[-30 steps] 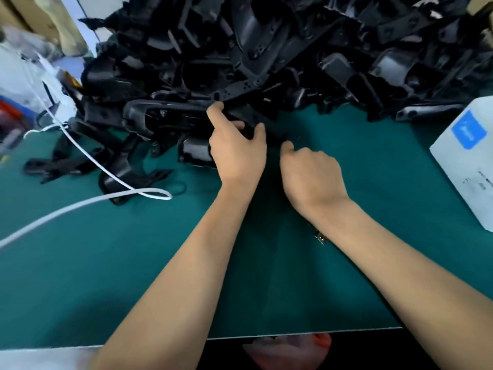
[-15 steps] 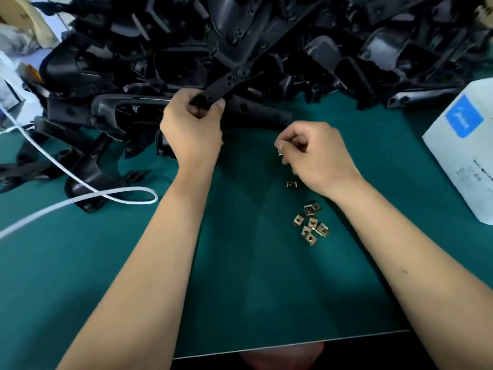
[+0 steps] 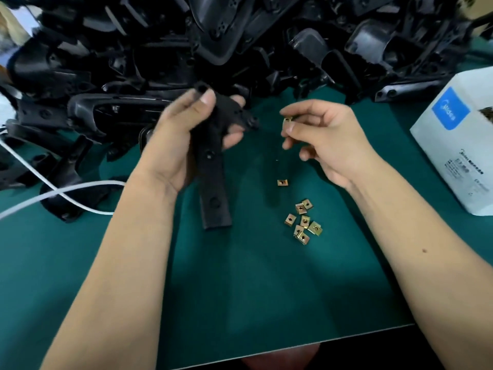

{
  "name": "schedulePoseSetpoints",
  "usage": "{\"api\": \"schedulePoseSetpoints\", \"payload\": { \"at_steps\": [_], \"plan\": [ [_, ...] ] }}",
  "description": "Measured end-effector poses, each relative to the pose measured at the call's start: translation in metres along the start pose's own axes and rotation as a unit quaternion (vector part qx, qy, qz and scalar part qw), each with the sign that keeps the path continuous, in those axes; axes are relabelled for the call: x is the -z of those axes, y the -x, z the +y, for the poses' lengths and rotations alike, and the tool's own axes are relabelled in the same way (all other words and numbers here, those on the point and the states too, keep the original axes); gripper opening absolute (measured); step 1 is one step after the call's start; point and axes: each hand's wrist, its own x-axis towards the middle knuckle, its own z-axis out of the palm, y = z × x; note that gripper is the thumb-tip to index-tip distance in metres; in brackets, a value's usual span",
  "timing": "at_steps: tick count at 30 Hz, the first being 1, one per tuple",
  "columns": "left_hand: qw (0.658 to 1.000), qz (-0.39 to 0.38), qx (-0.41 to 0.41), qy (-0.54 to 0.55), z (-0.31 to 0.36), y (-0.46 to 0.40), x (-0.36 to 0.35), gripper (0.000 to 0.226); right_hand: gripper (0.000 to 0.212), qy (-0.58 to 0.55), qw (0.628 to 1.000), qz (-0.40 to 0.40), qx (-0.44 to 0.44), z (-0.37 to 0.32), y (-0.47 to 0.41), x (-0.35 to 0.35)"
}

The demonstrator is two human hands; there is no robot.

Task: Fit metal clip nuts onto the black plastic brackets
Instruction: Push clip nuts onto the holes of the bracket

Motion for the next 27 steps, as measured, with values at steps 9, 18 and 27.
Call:
{"api": "schedulePoseSetpoints", "payload": {
  "at_steps": [9,18,27],
  "plan": [
    [0.981,-0.136,0.103,-0.09,-0.017,0.0,-0.008,0.01,0.024,0.069,0.994,-0.049,0.073,0.007,0.002,-0.007],
    [0.982,-0.143,0.102,-0.072,-0.014,0.003,-0.01,0.023,0.022,0.025,0.996,-0.073,0.042,0.004,0.007,-0.013],
    [0.982,-0.136,0.121,-0.054,-0.015,0.001,-0.01,0.02,0.013,-0.022,0.996,-0.088,0.001,0.001,0.01,-0.02]
  ]
}}
